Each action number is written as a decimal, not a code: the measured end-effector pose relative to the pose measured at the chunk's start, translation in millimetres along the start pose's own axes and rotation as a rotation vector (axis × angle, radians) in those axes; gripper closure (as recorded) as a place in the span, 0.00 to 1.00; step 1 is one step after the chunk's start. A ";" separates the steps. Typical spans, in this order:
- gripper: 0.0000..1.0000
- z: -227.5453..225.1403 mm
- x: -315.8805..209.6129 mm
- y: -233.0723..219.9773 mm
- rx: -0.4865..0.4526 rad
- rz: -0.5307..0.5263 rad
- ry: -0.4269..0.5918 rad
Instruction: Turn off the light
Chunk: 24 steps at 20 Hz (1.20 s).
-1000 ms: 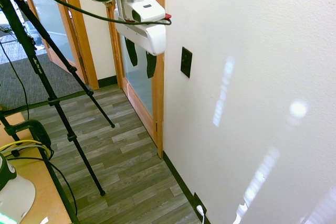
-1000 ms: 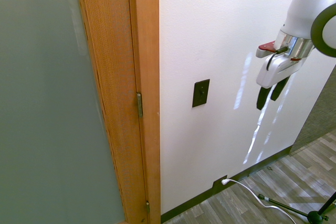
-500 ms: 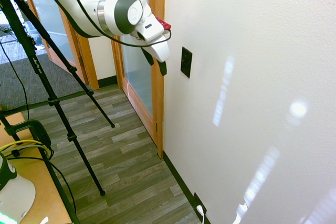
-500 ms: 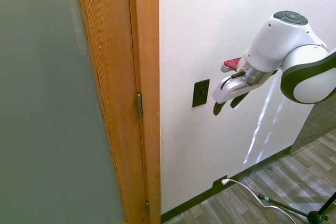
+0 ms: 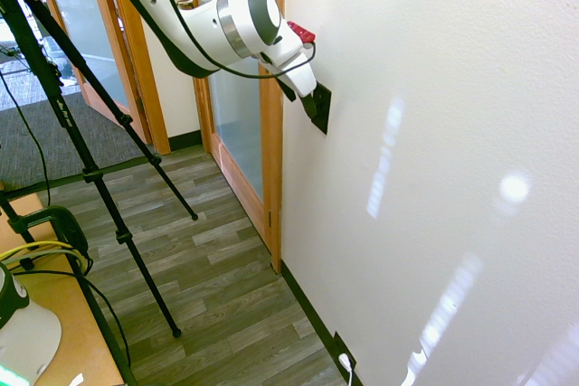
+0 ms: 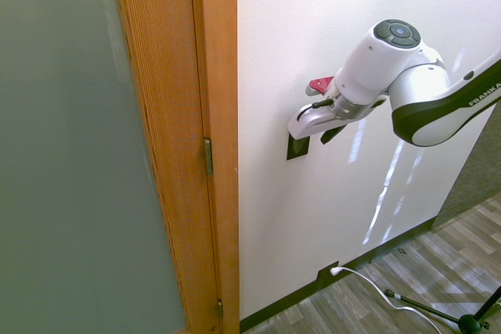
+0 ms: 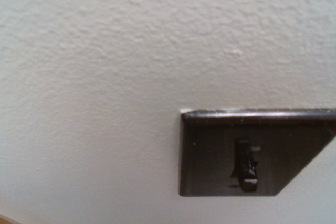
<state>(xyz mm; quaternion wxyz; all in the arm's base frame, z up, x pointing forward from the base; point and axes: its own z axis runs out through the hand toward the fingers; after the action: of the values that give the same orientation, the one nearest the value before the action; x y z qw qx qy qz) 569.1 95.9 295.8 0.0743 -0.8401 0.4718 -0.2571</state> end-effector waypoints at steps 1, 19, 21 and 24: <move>1.00 1.0 0.1 -0.1 0.004 0.002 0.003; 1.00 14.9 10.8 -2.0 0.055 0.029 0.028; 1.00 14.7 12.9 -1.0 0.060 0.033 0.031; 1.00 15.1 11.7 -1.2 0.055 0.031 0.032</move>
<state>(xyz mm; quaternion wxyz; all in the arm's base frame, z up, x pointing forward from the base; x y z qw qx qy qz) 582.5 85.1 287.6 0.0937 -0.8260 0.4788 -0.2824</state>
